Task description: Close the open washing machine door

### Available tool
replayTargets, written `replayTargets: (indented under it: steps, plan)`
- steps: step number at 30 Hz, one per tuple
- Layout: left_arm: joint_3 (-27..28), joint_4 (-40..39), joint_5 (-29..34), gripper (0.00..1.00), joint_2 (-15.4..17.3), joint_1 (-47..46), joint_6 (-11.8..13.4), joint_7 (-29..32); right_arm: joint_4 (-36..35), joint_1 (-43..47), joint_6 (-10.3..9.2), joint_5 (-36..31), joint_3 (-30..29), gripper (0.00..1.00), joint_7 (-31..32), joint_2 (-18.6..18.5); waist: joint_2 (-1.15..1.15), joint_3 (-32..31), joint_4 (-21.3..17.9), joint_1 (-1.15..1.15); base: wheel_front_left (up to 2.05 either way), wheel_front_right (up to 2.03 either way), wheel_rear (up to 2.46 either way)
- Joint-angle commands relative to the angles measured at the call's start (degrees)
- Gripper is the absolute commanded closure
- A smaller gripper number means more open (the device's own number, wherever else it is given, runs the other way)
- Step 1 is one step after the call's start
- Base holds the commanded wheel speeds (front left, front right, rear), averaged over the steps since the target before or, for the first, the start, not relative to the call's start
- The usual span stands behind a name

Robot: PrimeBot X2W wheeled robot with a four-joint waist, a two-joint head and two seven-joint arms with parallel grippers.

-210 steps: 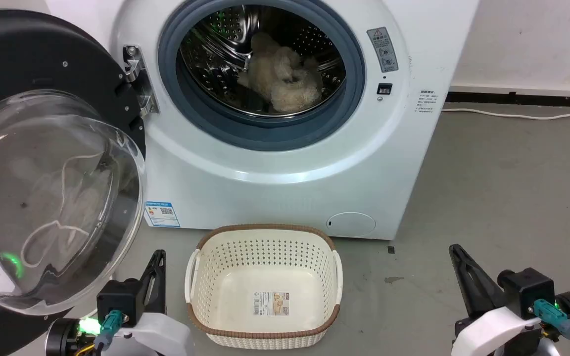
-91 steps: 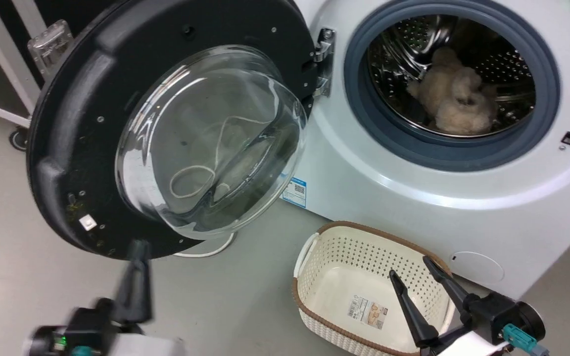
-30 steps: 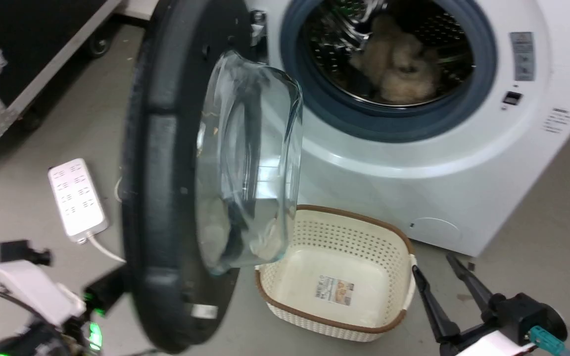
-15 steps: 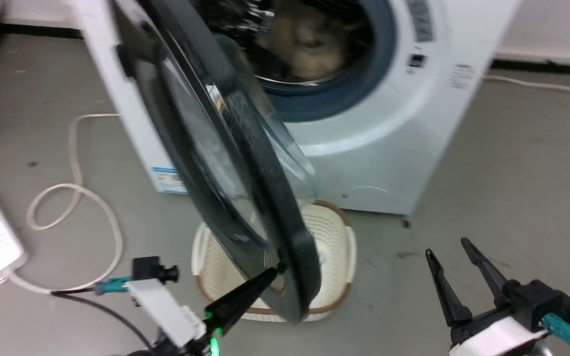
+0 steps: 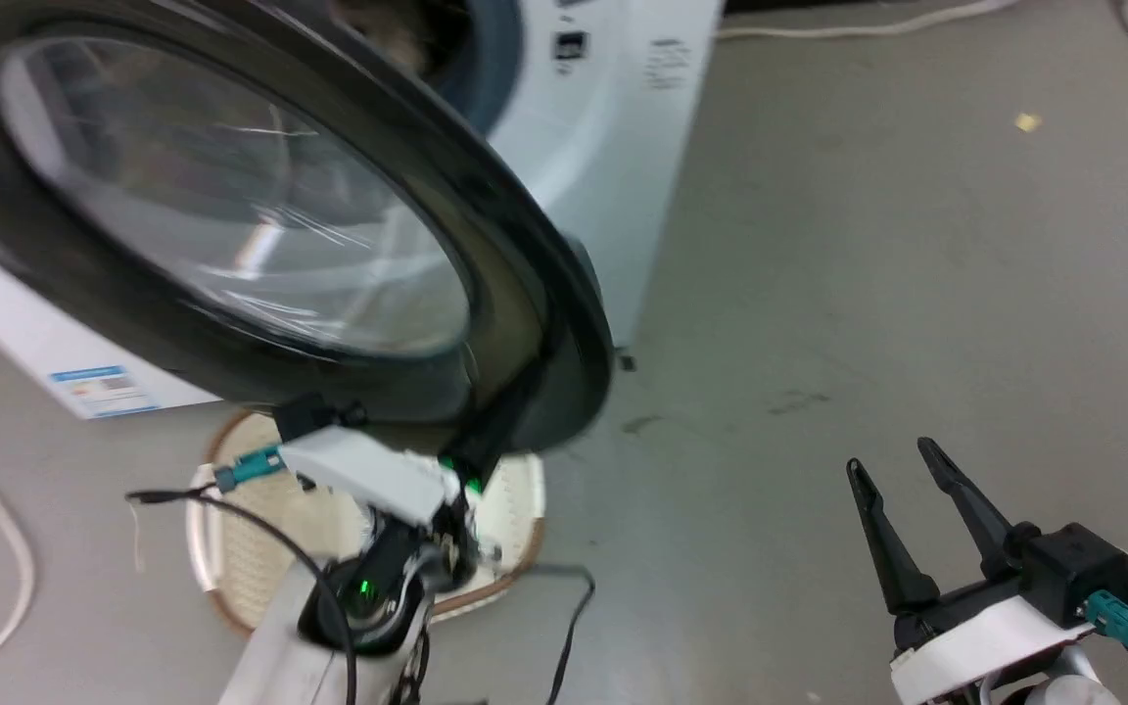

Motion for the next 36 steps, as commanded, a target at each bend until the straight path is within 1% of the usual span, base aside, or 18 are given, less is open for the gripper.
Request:
replayTargets:
  steps: [1, 5, 8, 10, 12, 13, 14, 17, 22, 24, 26, 27, 30, 33, 36]
  plan:
    - [-0.41, 1.66, -0.5, 1.0, 0.08, -2.47, -0.66, -2.6, 0.27, -0.88, 0.05, 0.38, -0.03, 0.0, -0.27, 0.34, 0.0, 2.09, -3.39, -0.01, 0.0, 0.0, 0.0]
    - [-2.24, 6.65, -1.97, 1.0, 0.08, -7.72, -1.45, -9.86, 0.43, -1.08, 0.05, 0.51, 0.31, 0.0, -0.27, 0.85, 0.0, 2.48, -4.83, -0.01, 0.0, 0.0, 0.0]
    - [-3.41, 9.44, -2.97, 1.0, 0.07, -10.4, -1.74, -13.5, 0.61, -1.14, 0.05, 0.45, 0.46, 0.0, -0.27, 1.14, 0.0, 2.32, -5.11, -0.01, 0.0, 0.0, 0.0]
    - [-3.83, 9.91, -3.67, 1.0, 0.07, -11.19, -1.81, -14.72, 0.7, -1.08, 0.05, 0.37, 0.27, 0.0, -0.27, 1.34, 0.0, 1.89, -4.81, -0.01, 0.0, 0.0, 0.0]
    - [-4.14, 8.31, -2.74, 1.0, 0.22, -9.77, -1.83, -15.51, 0.48, -0.61, 0.05, 0.21, -0.34, 0.0, -0.27, 1.23, 0.0, 0.77, -2.9, -0.01, 0.0, 0.0, 0.0]
    - [-4.94, 5.45, -0.33, 0.04, 1.48, -6.82, -1.84, -15.8, 0.2, 0.06, 0.05, -0.05, -0.52, 0.0, -0.27, 0.96, 0.0, -0.72, -0.89, -0.01, 0.0, 0.0, 0.0]
    - [-5.52, 4.18, 0.79, 0.0, 2.13, -5.48, -1.84, -15.93, 0.09, 0.42, 0.05, -0.16, -0.67, 0.0, -0.27, 0.86, 0.0, -1.39, -0.07, -0.01, 0.0, 0.0, 0.0]
    - [-8.41, -0.1, 6.71, 0.0, 5.7, -1.04, -1.85, -17.65, -0.17, 1.71, 0.05, -0.56, -1.16, 0.0, -0.27, 0.5, 0.0, -3.65, 2.47, -0.01, 0.0, 0.0, 0.0]
    - [-11.25, -4.59, 17.99, 0.0, 12.56, 5.97, -1.85, -27.29, -0.74, 4.12, 0.05, -1.32, -1.92, 0.0, -0.27, 0.01, 0.0, -7.2, 6.96, -0.01, 0.0, 0.0, 0.0]
    - [-11.6, -5.3, 23.11, 0.0, 15.06, 7.92, -1.85, -29.96, -0.97, 5.0, 0.05, -1.59, -2.02, 0.0, -0.27, -0.14, 0.0, -8.29, 8.6, -0.01, 0.0, 0.0, 0.0]
    - [-10.52, -5.53, 29.1, 0.0, 16.65, 9.52, -1.83, -31.19, -1.26, 5.81, 0.05, -1.84, -2.14, 0.0, -0.27, -0.24, 0.0, -9.24, 10.19, -0.01, 0.0, 0.0, 0.0]
    - [-9.5, -5.8, 32.2, 0.0, 16.97, 10.34, -1.61, -31.42, -1.36, 6.15, 0.05, -1.94, -2.12, 0.0, -0.27, -0.27, 0.0, -9.67, 10.81, -0.01, 0.0, 0.0, 0.0]
    - [-4.27, -8.93, 43.71, 0.0, 16.02, 12.9, -0.15, -31.55, -1.83, 6.93, 0.05, -2.1, -2.41, 0.0, -0.27, -0.16, 0.0, -10.58, 12.57, -0.01, 0.0, 0.0, 0.0]
    - [1.84, -13.07, 51.08, 0.0, 12.18, 16.56, -0.15, -31.57, -2.35, 7.4, 0.05, -2.18, -2.44, 0.0, -0.27, 0.17, 0.0, -11.07, 13.7, -0.01, 0.0, 0.0, 0.0]
    - [5.32, -15.75, 60.31, 0.0, 10.29, 19.68, 0.0, -31.58, -2.84, 7.6, 0.05, -2.45, -2.32, 0.0, -0.27, 0.46, 0.0, -11.21, 14.43, -0.01, 0.0, 0.0, 0.0]
